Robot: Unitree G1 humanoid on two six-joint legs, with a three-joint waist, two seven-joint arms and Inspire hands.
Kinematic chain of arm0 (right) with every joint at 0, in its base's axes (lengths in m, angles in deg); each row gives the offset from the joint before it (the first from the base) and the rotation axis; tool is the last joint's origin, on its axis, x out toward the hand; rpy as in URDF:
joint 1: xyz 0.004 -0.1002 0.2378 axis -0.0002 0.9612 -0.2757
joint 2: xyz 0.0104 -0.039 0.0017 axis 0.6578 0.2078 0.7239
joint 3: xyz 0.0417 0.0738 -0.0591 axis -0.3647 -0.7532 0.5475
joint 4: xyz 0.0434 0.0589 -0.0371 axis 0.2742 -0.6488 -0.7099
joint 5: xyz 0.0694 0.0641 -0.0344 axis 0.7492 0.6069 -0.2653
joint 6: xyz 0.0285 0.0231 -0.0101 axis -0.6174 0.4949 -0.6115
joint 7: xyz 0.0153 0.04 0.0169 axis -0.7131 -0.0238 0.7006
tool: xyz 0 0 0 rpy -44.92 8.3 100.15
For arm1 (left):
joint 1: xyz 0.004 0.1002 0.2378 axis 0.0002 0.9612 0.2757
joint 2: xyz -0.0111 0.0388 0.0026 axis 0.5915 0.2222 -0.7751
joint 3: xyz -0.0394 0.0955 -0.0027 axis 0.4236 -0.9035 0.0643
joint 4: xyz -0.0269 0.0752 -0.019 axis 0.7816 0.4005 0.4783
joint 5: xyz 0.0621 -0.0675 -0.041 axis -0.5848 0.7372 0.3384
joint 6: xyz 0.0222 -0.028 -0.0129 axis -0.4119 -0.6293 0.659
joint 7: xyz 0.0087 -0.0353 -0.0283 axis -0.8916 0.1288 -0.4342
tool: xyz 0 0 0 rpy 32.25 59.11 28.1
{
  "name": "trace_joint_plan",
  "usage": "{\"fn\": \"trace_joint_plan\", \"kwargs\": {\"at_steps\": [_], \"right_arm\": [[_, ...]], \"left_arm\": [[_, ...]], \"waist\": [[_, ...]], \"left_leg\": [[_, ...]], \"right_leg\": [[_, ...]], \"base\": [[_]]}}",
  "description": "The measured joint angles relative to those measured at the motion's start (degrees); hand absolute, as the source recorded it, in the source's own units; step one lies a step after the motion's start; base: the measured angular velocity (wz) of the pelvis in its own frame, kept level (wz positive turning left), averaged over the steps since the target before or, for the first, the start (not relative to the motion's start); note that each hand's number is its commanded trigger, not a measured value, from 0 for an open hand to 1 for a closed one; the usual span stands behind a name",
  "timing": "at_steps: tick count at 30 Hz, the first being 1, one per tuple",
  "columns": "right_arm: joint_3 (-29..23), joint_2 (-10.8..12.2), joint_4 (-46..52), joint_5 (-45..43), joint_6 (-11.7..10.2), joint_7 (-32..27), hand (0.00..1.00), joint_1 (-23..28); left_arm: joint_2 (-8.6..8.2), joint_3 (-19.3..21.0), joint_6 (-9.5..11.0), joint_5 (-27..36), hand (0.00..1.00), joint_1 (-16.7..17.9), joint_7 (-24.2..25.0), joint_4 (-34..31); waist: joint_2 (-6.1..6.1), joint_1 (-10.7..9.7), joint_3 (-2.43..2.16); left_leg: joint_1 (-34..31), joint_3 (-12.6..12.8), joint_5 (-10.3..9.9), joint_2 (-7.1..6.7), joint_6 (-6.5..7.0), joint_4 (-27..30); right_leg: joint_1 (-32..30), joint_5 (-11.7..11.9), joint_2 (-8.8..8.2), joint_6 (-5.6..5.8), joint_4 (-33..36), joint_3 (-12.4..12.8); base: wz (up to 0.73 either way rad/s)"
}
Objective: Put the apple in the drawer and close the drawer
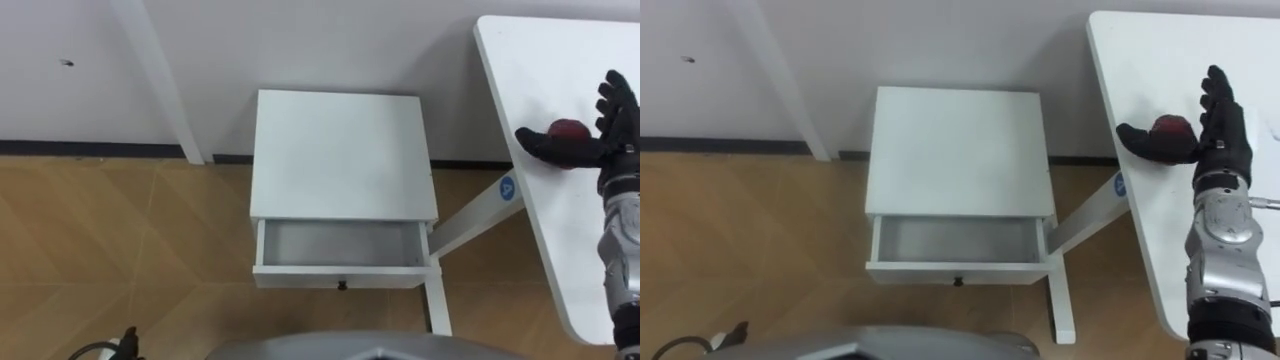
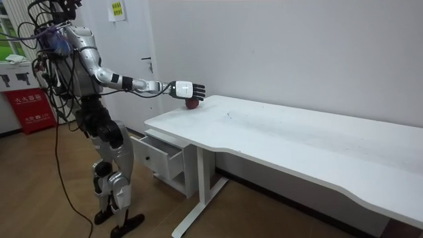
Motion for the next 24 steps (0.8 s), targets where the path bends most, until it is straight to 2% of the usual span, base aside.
{"fn": "trace_joint_plan", "kwargs": {"at_steps": [4, 16, 24], "right_arm": [[0.00, 0.00, -1.25, -2.39, 0.00, 0.47, 0.00, -0.01], [0.03, 0.00, -2.36, -6.18, 0.00, 0.48, 0.00, 0.00], [3.15, -0.02, -6.34, -6.65, -0.25, 2.30, 0.00, 0.02]], "left_arm": [[0.00, 0.00, 0.00, 0.00, 0.00, 0.03, 0.00, 0.48], [-0.01, -0.06, -0.18, 0.01, 0.00, 0.08, 0.76, 1.54], [0.10, -0.58, -0.13, 0.06, 0.00, -0.10, 0.85, 2.07]], "waist": [[-0.45, 0.04, -0.15], [-0.18, 0.04, -0.33], [-0.32, 0.13, -0.45]], "left_leg": [[-0.11, -0.22, 0.00, -0.01, 0.00, 0.01], [-0.07, 0.05, 0.00, -0.01, 0.00, 0.01], [-0.01, 0.21, 0.00, -0.01, 0.00, 0.01]], "right_leg": [[-0.01, 0.00, -0.02, 0.00, 0.00, -0.42], [0.01, 0.00, -0.02, 0.00, 0.01, -0.25], [0.01, 0.01, -0.01, -0.02, 0.02, 0.23]], "base": [[0.03], [0.00], [0.00]]}}
